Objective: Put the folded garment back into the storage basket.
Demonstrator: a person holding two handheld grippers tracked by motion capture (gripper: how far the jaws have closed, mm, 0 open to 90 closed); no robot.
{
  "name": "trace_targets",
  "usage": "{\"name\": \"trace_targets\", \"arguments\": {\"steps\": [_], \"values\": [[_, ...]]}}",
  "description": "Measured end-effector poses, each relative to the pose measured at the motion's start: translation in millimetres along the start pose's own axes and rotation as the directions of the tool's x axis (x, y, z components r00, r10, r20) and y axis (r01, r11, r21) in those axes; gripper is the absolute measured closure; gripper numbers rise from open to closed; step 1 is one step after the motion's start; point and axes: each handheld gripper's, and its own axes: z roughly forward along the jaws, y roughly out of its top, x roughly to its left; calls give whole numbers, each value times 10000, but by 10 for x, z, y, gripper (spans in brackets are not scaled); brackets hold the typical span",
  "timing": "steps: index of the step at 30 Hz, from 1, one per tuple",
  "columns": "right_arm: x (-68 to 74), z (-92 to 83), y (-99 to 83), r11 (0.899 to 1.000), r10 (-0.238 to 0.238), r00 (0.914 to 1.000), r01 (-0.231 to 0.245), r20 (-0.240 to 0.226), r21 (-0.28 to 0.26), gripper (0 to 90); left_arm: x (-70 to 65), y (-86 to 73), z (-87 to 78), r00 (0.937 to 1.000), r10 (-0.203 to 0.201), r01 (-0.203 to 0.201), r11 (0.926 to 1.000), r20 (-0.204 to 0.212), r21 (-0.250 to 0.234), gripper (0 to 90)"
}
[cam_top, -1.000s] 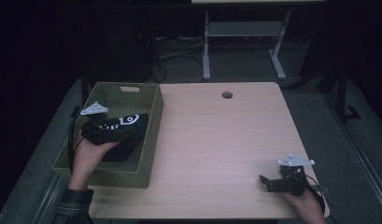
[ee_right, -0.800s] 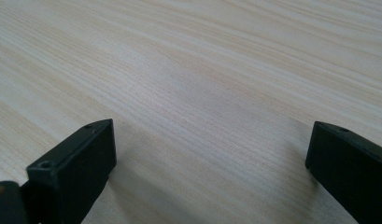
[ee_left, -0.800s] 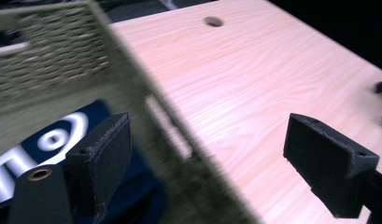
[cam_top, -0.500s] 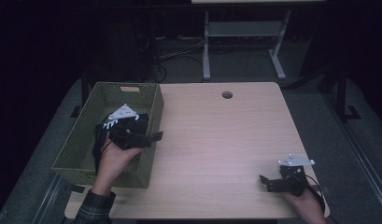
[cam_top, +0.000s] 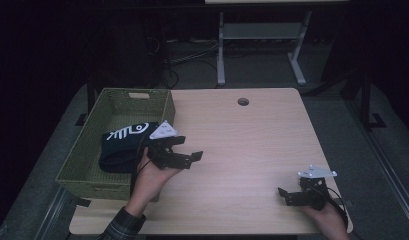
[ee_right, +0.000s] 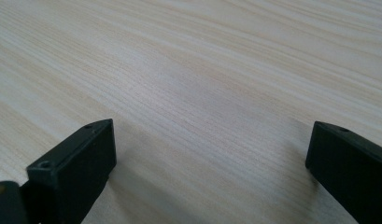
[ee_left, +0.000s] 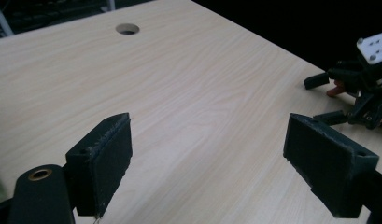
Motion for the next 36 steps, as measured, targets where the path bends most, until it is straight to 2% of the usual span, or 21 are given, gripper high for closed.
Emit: {"name": "trace_targets", "arguments": {"steps": [7,9,17,22,30,36], "values": [[0,-1,0,10000,-4,10000,4,-9,6,13,-108,-110,189,9997,220,-222,9995,80,207,150],[0,-1,0,10000,-1,10000,1,-7,9,14,-149,-176,282,9991,418,-418,9987,1,296,150],[0,1,0,10000,-4,10000,4,15,2,13,-199,-392,519,9972,745,-741,9927,-12,956,150],[0,1,0,10000,-6,10000,6,14,2,14,-181,-543,650,9949,994,-961,9857,-171,1383,150],[0,1,0,10000,-3,10000,3,15,4,13,-163,-709,816,9946,1001,-932,9760,-254,1969,149],[0,1,0,10000,1,10000,-1,14,4,14,-149,-798,907,9931,1131,-1023,9652,-316,2407,145]]}}
